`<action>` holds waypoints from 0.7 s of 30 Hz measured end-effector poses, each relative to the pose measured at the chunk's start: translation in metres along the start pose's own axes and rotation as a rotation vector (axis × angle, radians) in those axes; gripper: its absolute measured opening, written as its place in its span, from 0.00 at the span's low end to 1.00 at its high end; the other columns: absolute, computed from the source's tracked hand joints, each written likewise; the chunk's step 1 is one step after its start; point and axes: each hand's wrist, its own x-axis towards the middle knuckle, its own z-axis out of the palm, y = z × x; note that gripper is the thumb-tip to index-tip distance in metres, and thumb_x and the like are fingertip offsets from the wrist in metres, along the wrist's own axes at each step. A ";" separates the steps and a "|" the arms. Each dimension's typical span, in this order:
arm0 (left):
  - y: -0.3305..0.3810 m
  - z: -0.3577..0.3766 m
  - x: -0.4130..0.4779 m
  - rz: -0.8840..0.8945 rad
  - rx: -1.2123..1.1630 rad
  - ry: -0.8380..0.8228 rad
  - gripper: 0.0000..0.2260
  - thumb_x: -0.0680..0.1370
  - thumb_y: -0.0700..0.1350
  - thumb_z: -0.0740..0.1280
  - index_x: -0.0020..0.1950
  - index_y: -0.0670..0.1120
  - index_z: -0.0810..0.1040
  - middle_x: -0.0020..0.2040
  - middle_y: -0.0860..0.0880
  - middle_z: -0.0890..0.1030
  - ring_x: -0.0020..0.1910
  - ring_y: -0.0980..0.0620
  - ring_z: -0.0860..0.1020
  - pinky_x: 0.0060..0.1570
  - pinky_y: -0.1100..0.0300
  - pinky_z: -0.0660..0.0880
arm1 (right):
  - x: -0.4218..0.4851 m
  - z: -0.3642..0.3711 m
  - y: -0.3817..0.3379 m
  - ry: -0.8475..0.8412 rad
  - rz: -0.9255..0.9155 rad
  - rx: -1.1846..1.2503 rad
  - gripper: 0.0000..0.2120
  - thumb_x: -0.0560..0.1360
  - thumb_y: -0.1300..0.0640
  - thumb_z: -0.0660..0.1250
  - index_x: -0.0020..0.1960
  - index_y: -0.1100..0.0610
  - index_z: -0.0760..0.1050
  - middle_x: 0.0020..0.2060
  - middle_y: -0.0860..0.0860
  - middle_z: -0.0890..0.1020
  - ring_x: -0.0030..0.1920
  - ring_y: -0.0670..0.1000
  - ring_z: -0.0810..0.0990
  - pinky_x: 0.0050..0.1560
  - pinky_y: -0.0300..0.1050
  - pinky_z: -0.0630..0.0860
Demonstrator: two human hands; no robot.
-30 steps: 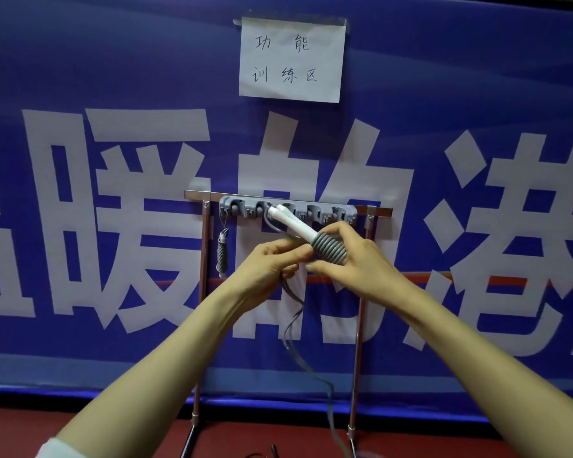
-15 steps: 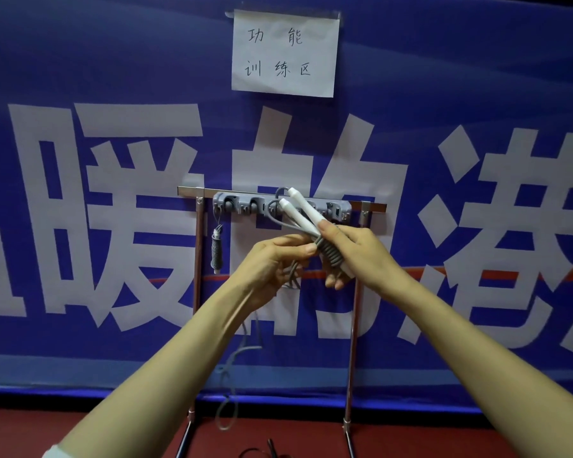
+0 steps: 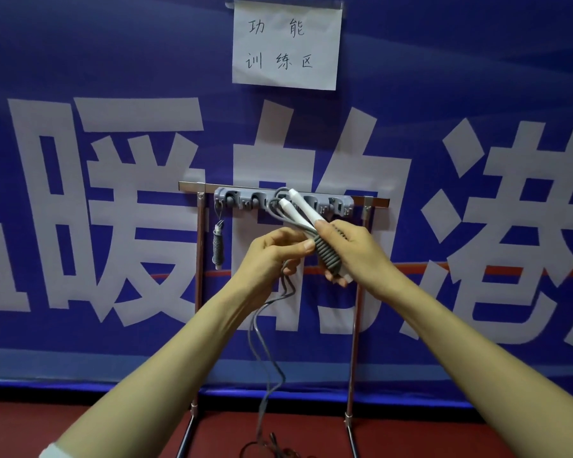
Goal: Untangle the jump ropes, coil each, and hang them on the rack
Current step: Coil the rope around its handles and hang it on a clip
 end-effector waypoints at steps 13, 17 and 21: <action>0.010 -0.011 -0.004 -0.274 0.153 -0.479 0.20 0.81 0.55 0.54 0.48 0.42 0.78 0.33 0.50 0.74 0.32 0.55 0.66 0.40 0.61 0.66 | 0.000 -0.018 0.000 -0.118 0.002 0.173 0.19 0.72 0.45 0.65 0.49 0.60 0.65 0.32 0.61 0.79 0.25 0.56 0.74 0.18 0.41 0.66; 0.005 -0.018 -0.003 -0.217 -0.032 -0.453 0.10 0.77 0.47 0.64 0.42 0.47 0.84 0.35 0.50 0.80 0.37 0.54 0.76 0.55 0.54 0.74 | 0.004 -0.023 -0.004 -0.136 -0.022 0.127 0.18 0.72 0.45 0.65 0.47 0.58 0.65 0.33 0.60 0.79 0.27 0.57 0.75 0.19 0.42 0.68; 0.002 -0.019 0.001 -0.109 0.118 -0.292 0.09 0.73 0.50 0.71 0.39 0.44 0.81 0.31 0.49 0.75 0.27 0.57 0.71 0.42 0.61 0.74 | 0.011 -0.026 -0.008 -0.038 -0.024 -0.073 0.18 0.69 0.42 0.66 0.46 0.56 0.69 0.37 0.53 0.82 0.32 0.47 0.81 0.29 0.40 0.76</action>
